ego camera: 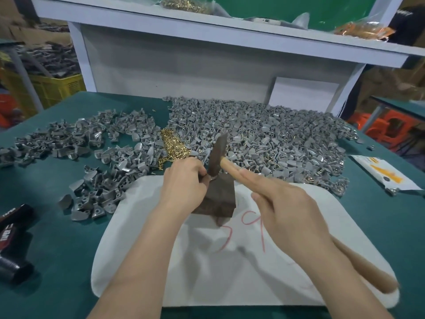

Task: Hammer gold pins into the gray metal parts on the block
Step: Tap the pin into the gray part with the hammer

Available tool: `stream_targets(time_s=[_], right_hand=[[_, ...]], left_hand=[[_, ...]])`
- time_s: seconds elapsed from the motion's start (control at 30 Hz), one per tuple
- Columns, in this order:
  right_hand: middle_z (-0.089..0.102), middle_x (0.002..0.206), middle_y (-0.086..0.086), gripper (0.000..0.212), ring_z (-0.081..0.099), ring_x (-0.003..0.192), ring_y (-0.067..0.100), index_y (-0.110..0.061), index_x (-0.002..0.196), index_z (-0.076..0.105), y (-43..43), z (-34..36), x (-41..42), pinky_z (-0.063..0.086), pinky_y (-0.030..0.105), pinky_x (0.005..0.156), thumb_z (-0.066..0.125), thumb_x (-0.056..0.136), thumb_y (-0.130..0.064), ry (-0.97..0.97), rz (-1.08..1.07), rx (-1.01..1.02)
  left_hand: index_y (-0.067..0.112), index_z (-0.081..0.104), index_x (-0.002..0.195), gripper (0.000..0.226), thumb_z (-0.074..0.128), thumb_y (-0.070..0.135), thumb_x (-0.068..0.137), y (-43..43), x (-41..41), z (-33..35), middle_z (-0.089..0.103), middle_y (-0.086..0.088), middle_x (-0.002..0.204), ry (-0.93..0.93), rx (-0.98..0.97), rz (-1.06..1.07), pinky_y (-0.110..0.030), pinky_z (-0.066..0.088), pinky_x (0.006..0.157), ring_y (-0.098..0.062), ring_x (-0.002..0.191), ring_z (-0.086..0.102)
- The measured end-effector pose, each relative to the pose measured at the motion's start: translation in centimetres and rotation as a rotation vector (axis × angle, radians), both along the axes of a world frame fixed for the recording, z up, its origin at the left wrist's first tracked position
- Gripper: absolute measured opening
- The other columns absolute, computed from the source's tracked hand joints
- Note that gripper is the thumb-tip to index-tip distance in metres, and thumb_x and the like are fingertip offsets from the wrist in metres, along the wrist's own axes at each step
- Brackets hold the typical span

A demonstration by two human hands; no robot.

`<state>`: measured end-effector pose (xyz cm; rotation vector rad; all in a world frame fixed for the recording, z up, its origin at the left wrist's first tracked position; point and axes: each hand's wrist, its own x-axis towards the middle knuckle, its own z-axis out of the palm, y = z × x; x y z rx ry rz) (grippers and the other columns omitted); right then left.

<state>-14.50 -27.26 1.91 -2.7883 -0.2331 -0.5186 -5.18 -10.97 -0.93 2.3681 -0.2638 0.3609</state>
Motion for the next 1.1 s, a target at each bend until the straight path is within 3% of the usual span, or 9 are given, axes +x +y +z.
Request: stream_targets(time_s=[0.13,0.27,0.33,0.5,0.63,0.73,0.87,0.97,1.1], right_hand=[[0.061,0.088,-0.009,0.060,0.054,0.075,0.014,-0.069,0.128,0.026,-0.3,0.0,0.1,0.047,0.033,0.064,0.044,0.093,-0.023,-0.191,-0.020,0.144],[0.065,0.103,-0.010,0.074,0.058,0.091,0.019,-0.082,0.118,0.014,-0.3,-0.1,0.1,0.050,0.035,0.077,0.046,0.093,-0.019,-0.012,0.053,0.049],[0.065,0.104,-0.012,0.078,0.060,0.091,0.018,-0.087,0.107,0.012,-0.5,0.2,0.2,0.049,0.032,0.075,0.049,0.092,-0.020,-0.049,0.018,0.011],[0.066,0.094,-0.008,0.063,0.057,0.078,0.013,-0.063,0.132,0.032,-1.1,-0.3,0.6,0.046,0.029,0.067,0.049,0.092,-0.017,-0.223,0.025,0.174],[0.065,0.114,-0.015,0.080,0.057,0.094,0.011,-0.081,0.116,0.017,-0.7,-0.3,0.7,0.047,0.024,0.076,0.054,0.090,-0.015,-0.048,0.077,0.064],[0.066,0.111,-0.017,0.057,0.060,0.087,0.013,-0.061,0.126,0.038,-2.0,-0.6,2.4,0.041,0.023,0.069,0.055,0.090,-0.020,-0.011,-0.011,0.134],[0.066,0.103,-0.008,0.045,0.057,0.068,0.007,-0.039,0.132,0.046,-2.4,-1.7,5.8,0.038,0.024,0.067,0.050,0.093,-0.017,0.060,-0.063,0.396],[0.061,0.086,-0.003,0.038,0.047,0.053,0.010,-0.030,0.127,0.050,-2.0,-2.9,8.4,0.039,0.028,0.054,0.052,0.091,-0.017,0.201,-0.110,0.630],[0.058,0.081,0.001,0.029,0.049,0.054,0.018,-0.024,0.120,0.055,-1.8,-4.3,9.7,0.038,0.028,0.052,0.056,0.091,-0.025,0.337,-0.175,0.591]], left_hand=[[0.011,0.069,0.072,0.013,0.067,0.015,0.084,-0.1,0.0,0.0,0.069,-0.006,0.081,0.004,0.014,-0.006,-0.042,0.049,0.081,-0.031,0.085,0.061],[0.015,0.065,0.070,0.013,0.067,0.014,0.082,-0.1,-0.1,0.1,0.067,-0.004,0.082,0.007,-0.017,0.011,-0.042,0.048,0.079,-0.032,0.088,0.060],[0.017,0.062,0.070,0.015,0.067,0.014,0.083,-0.1,-0.3,0.2,0.067,-0.004,0.084,0.023,-0.032,0.019,-0.042,0.048,0.081,-0.031,0.090,0.059],[0.011,0.069,0.073,0.012,0.066,0.015,0.085,-0.1,-0.1,0.1,0.069,-0.005,0.084,0.018,0.017,-0.005,-0.042,0.050,0.082,-0.030,0.088,0.061],[0.015,0.063,0.071,0.013,0.065,0.015,0.084,-0.1,-0.3,0.3,0.067,-0.004,0.084,0.055,0.000,0.033,-0.043,0.048,0.083,-0.030,0.088,0.060],[0.014,0.069,0.077,0.010,0.064,0.017,0.085,-0.1,-0.2,0.4,0.068,-0.003,0.085,0.063,0.033,0.036,-0.043,0.048,0.084,-0.028,0.088,0.059],[0.017,0.067,0.074,0.014,0.063,0.019,0.087,-0.2,-0.1,0.4,0.067,-0.001,0.086,0.066,0.039,0.037,-0.043,0.048,0.086,-0.027,0.089,0.059],[0.018,0.068,0.076,0.014,0.061,0.019,0.089,-0.2,0.0,0.4,0.067,0.001,0.089,0.070,0.019,0.047,-0.043,0.047,0.087,-0.026,0.092,0.058],[0.017,0.071,0.084,0.014,0.059,0.018,0.091,0.1,0.2,0.3,0.069,0.001,0.097,0.066,-0.007,0.067,-0.042,0.046,0.090,-0.025,0.097,0.059]])
